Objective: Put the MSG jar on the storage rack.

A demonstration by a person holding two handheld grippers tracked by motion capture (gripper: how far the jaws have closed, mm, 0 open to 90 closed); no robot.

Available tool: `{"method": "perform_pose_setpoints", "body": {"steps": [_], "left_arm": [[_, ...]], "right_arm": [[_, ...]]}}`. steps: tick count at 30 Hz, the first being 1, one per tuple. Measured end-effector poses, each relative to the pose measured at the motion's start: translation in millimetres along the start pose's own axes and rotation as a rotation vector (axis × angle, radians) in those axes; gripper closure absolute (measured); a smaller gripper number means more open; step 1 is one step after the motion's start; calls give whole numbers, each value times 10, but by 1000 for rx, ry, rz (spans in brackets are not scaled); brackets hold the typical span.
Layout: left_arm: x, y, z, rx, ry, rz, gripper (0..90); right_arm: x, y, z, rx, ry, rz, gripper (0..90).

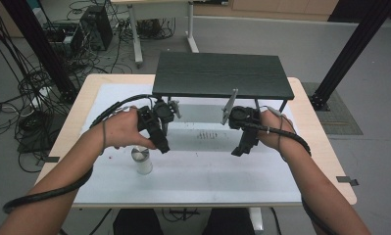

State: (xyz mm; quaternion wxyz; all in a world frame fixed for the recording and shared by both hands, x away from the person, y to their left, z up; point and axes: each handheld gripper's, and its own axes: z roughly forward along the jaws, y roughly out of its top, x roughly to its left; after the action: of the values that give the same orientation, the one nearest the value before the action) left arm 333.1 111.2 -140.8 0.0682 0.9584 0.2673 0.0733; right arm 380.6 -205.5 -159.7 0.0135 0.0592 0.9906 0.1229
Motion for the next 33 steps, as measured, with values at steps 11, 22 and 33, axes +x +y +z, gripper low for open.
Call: {"method": "perform_pose_setpoints", "body": {"steps": [11, 22, 33], "left_arm": [[27, -466, 221, -23, -10, -51, 69], [38, -506, 458, -6, -27, -50, 71], [100, -500, 672, 21, -36, -61, 74]], "right_arm": [[-25, 10, 81, 12, 18, 2, 40], [-42, 26, 150, 13, 27, 3, 40], [-45, 63, 166, 15, 28, -12, 41]]}}
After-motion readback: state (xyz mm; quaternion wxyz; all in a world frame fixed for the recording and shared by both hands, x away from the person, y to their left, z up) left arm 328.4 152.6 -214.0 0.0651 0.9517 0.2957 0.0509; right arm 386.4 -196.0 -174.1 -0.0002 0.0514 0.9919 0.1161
